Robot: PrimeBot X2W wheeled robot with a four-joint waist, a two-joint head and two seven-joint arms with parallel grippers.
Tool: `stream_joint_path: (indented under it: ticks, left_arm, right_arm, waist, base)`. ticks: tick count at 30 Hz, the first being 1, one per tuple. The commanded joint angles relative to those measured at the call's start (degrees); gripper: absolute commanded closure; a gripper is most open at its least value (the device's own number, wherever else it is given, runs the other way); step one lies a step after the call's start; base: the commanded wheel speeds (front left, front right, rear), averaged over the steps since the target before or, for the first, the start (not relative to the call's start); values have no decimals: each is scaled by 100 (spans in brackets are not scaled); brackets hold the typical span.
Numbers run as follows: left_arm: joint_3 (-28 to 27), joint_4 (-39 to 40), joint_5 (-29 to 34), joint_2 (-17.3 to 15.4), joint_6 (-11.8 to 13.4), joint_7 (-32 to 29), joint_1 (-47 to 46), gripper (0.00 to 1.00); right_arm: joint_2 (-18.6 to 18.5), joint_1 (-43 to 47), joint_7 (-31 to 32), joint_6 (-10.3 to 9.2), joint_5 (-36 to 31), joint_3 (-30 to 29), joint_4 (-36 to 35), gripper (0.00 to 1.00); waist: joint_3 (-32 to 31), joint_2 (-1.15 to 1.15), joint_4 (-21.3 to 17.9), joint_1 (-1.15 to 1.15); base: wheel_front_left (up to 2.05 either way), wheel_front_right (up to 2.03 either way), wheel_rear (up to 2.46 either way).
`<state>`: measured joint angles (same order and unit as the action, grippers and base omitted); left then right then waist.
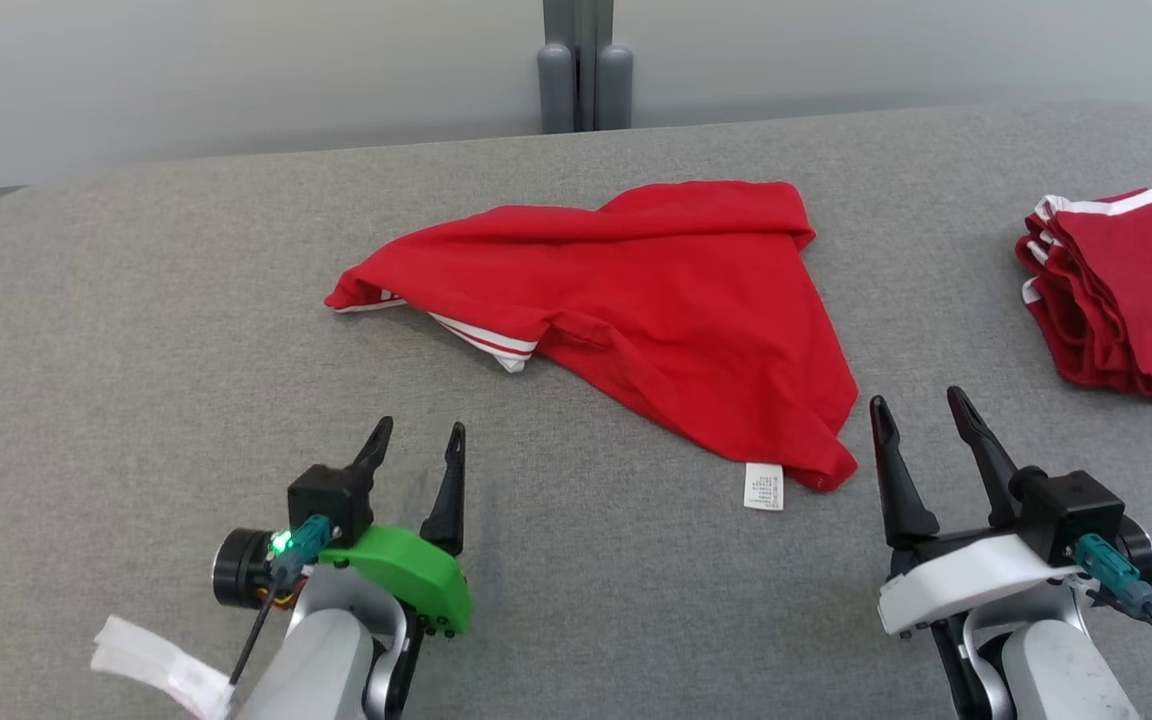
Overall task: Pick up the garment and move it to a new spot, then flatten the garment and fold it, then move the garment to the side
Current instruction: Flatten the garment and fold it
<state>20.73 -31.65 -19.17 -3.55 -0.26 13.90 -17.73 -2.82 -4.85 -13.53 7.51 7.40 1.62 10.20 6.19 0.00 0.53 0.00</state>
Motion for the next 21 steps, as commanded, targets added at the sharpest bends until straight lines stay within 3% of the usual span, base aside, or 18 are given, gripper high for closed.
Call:
stream_joint_path:
  ticks: [1, 11, 20, 21]
  left_arm:
    - [55, -180, -16, 11, -31, -13, -243, 0]
    - [405, -1573, -375, 56, -5, 24, -1496, 0]
    - [540, -2005, -703, 54, 163, 134, -1956, 0]
    - [520, -2007, -704, 54, 217, 135, -1981, 10]
  right_arm:
    - [-14, -113, -37, -4, 29, 34, -5, 0]
    - [-13, -569, -110, -4, 158, 199, 69, 0]
    - [-13, -695, -168, -4, 204, 103, 211, 0]
    - [-13, -700, -168, -4, 200, 90, 220, 0]
  waist:
    - [205, 0, -167, 0]
    - [947, 0, -810, 0]
    - [1093, 0, -1008, 0]
    - [1085, 0, -1002, 0]
  base:
    - [0, 0, 0]
    - [0, 0, 0]
    - [0, 0, 0]
    - [0, 0, 0]
